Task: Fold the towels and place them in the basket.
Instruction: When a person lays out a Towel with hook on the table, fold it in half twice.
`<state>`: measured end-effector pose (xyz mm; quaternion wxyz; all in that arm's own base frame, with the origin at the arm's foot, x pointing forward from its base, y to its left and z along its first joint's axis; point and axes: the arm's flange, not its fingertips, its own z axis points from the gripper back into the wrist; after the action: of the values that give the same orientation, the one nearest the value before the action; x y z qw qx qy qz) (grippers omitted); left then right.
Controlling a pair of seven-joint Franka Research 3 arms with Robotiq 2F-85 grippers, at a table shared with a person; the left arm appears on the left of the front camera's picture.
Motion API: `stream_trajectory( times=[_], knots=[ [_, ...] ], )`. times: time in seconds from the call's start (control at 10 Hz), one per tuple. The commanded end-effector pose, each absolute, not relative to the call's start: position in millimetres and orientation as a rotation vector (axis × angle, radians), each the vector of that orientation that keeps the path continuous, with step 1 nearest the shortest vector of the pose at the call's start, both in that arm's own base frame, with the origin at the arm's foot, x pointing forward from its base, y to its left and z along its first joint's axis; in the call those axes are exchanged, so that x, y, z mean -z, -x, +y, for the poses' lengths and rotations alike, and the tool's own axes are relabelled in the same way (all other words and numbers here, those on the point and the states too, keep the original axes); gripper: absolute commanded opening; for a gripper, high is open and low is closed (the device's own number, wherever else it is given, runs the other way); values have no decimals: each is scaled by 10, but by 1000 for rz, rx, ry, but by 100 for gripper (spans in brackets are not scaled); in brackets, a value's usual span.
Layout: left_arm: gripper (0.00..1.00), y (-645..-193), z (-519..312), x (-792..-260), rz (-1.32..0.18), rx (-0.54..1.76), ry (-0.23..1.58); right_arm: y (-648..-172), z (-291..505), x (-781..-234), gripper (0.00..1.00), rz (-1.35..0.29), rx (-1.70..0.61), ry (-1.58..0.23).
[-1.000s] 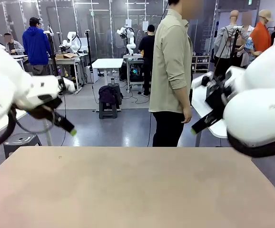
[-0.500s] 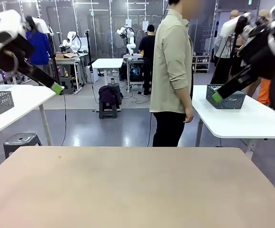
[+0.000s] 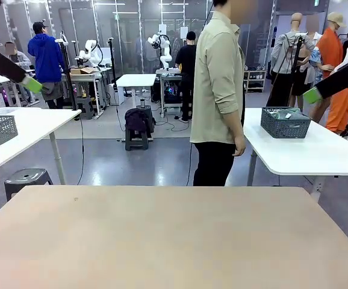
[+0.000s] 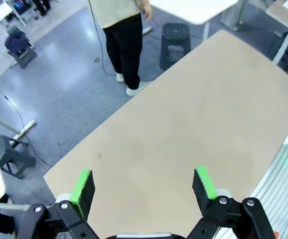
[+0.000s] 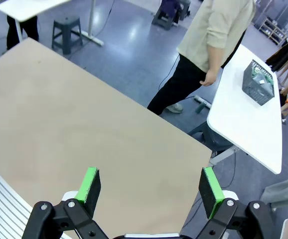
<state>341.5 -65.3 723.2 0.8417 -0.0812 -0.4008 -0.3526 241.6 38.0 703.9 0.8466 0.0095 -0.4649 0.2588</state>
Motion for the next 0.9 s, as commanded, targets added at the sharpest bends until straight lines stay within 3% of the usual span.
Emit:
stream_trajectory(
  times=[0.0, 0.8],
  knots=[
    [100, -3327, -478, -7228, -849, 770, 228, -2278, 241, -7028, 100, -1008, -527, -56],
    [100, -3257, -274, -7261, -871, 718, 242, -2181, 122, -7117, 100, -1041, -503, -64]
  ],
)
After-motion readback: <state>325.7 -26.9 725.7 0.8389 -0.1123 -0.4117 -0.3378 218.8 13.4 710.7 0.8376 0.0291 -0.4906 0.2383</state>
